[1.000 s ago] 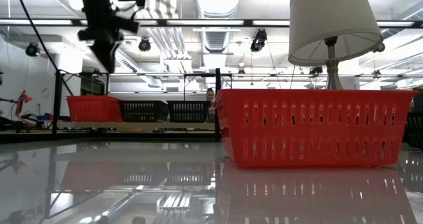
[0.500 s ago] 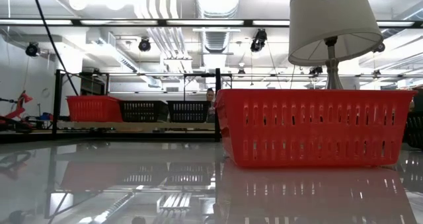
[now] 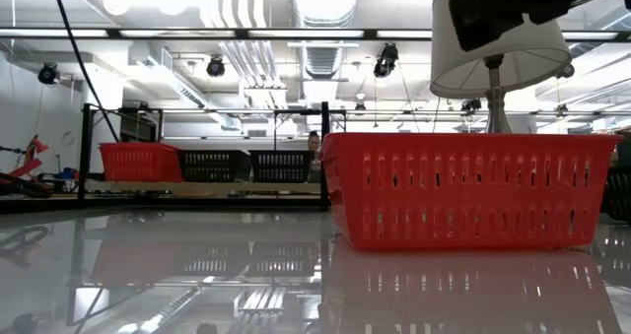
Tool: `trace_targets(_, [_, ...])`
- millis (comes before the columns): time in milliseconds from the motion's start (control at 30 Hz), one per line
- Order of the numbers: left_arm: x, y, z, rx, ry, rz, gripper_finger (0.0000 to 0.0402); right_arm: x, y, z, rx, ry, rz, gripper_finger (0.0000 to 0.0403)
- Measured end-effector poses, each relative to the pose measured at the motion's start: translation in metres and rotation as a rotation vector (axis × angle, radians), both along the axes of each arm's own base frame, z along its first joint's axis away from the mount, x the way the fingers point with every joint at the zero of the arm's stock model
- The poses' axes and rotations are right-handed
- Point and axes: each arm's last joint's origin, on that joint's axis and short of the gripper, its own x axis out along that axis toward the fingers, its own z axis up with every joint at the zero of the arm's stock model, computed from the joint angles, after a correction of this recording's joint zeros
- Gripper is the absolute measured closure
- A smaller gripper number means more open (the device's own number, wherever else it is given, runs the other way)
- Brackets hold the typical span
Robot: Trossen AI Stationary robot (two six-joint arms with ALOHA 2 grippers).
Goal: Stack baskets on shelf by color
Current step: Stack the red basket on top of the red basket on the shelf
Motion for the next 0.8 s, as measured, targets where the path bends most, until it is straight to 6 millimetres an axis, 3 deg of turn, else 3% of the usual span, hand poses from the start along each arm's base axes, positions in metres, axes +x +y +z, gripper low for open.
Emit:
trace_targets(200, [-0.001, 0.0, -0.002, 0.002, 0.004, 0.005, 0.032, 0.017, 0.015, 0.004, -0.006, 0.167, -0.004, 0.0394])
trace_targets(533, [-0.002, -0.001, -0.002, -0.037, 0.005, 0.005, 0.032, 0.026, 0.02, 0.014, -0.228, 0.541, 0.007, 0.039])
trace_targets(800, [-0.002, -0.001, -0.002, -0.048, 0.004, 0.006, 0.032, 0.038, 0.032, 0.014, -0.558, 0.626, 0.243, 0.031])
